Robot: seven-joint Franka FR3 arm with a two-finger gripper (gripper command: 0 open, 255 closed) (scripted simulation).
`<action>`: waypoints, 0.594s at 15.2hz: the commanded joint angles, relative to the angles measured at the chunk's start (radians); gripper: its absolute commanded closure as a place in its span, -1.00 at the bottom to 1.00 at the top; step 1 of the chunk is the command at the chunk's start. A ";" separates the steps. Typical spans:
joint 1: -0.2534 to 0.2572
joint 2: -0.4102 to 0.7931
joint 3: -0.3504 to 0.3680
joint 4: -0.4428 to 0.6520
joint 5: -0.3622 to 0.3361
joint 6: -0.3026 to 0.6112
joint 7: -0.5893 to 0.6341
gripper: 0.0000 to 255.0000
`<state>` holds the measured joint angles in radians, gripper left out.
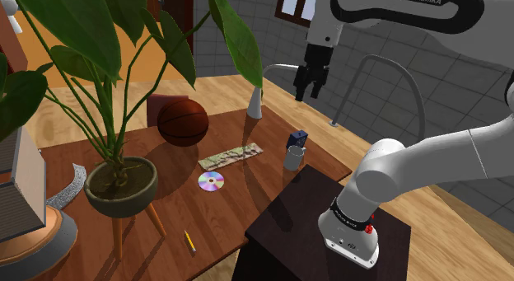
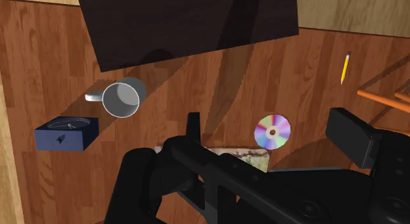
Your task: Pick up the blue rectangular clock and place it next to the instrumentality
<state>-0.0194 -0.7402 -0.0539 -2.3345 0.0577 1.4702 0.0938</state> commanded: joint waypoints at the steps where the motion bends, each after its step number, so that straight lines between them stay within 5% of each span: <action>1: 0.000 0.000 0.000 0.000 0.000 0.000 0.000 -1.00; 9: 0.001 -0.103 -0.173 -0.217 -0.174 0.135 -0.349 -1.00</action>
<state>-0.0183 -0.8391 -0.2015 -2.5262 -0.0906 1.5790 -0.2053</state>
